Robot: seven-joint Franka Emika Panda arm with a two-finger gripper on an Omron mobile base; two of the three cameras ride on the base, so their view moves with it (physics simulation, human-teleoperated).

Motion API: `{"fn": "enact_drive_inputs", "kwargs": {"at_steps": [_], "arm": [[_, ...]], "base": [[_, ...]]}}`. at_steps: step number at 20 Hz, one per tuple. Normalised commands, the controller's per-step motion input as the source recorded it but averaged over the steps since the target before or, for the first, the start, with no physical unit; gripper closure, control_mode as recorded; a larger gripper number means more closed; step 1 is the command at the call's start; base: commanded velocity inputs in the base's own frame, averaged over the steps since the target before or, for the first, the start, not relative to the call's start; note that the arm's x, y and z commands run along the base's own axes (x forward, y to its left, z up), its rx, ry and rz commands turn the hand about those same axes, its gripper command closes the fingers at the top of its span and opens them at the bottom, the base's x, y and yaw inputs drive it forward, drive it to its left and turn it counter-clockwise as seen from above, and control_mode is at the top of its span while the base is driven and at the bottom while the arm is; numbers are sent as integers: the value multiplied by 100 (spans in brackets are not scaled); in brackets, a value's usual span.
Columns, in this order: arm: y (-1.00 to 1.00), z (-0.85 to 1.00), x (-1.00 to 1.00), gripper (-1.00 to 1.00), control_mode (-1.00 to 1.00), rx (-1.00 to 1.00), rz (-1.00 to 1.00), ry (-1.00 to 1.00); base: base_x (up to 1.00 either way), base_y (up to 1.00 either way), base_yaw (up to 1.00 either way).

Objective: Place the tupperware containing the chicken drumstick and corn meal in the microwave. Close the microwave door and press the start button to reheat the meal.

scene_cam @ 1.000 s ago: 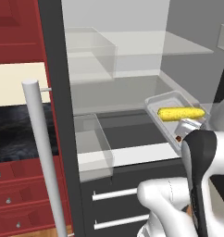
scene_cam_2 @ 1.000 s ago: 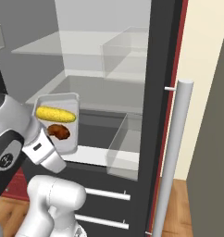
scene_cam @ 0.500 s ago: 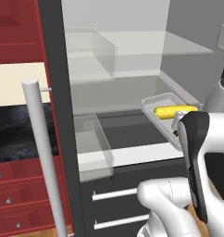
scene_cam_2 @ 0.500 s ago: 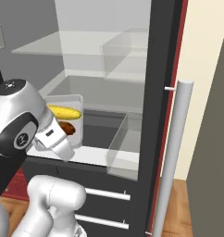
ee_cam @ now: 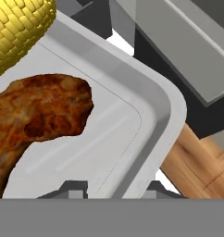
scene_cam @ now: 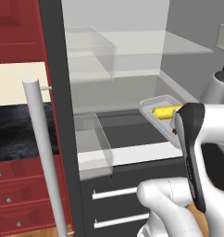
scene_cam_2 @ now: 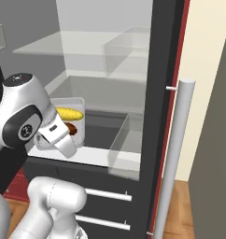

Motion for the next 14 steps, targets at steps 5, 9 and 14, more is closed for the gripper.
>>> {"fn": "enact_drive_inputs", "kwargs": {"at_steps": [5, 9, 14], "arm": [[0, 0, 0, 100, 100, 0, 0, 0], [0, 0, 0, 100, 100, 0, 0, 0], [0, 0, 0, 100, 100, 0, 0, 0]], "base": [[-76, 7, 4], [-84, 18, 16], [-40, 27, 37]]}}
